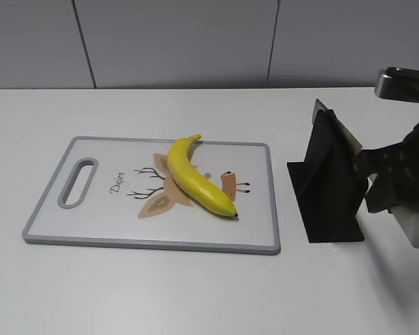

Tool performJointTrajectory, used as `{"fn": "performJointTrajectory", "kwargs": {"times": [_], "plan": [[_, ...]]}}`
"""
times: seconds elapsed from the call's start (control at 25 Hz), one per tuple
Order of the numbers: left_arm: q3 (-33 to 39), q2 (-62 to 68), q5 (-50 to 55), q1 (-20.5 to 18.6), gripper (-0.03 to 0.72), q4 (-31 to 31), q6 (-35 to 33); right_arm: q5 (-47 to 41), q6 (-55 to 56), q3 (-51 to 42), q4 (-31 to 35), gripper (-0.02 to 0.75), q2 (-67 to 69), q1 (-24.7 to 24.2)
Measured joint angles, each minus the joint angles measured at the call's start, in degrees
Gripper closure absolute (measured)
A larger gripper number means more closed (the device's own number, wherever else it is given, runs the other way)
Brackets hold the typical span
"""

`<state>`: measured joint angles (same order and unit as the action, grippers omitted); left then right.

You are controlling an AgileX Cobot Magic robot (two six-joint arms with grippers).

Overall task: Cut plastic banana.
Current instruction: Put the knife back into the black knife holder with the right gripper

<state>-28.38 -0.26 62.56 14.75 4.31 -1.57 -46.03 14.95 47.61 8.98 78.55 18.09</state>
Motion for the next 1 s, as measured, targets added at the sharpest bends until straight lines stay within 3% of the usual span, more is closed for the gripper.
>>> {"fn": "performJointTrajectory", "kwargs": {"times": [0.84,0.92,1.0], "plan": [[0.0,0.0,0.0,0.0,0.167,-0.02,-0.02,4.71,-0.56,-0.56,1.52,0.561,0.0,0.0],[0.0,0.0,0.0,0.0,0.167,-0.02,-0.02,4.76,-0.94,-0.56,1.52,0.528,0.0,0.0],[0.0,0.0,0.0,0.0,0.167,-0.02,-0.02,5.0,-1.21,-0.56,1.52,0.425,0.0,0.0]]}}
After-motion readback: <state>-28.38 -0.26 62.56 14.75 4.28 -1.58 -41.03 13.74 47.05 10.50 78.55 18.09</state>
